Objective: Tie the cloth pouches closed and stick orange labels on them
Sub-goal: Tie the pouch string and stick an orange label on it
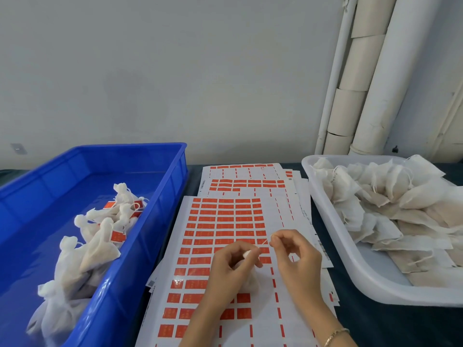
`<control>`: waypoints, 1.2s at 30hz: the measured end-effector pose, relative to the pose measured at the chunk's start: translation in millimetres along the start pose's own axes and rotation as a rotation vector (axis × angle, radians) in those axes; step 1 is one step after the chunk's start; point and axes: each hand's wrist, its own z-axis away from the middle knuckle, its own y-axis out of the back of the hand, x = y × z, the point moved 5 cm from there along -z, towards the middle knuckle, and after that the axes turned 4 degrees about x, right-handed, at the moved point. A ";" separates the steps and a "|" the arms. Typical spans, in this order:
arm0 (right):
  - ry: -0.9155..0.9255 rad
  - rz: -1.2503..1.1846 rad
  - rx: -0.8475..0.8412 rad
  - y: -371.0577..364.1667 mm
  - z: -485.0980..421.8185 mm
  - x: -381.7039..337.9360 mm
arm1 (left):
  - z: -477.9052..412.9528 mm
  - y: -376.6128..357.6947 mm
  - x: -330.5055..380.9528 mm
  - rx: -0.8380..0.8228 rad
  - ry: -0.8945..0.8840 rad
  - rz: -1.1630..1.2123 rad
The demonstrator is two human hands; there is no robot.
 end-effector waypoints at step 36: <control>-0.817 -0.014 -0.658 12.2 -18.3 33.6 | -1.5 9.6 -11.7 0.133 0.164 -0.248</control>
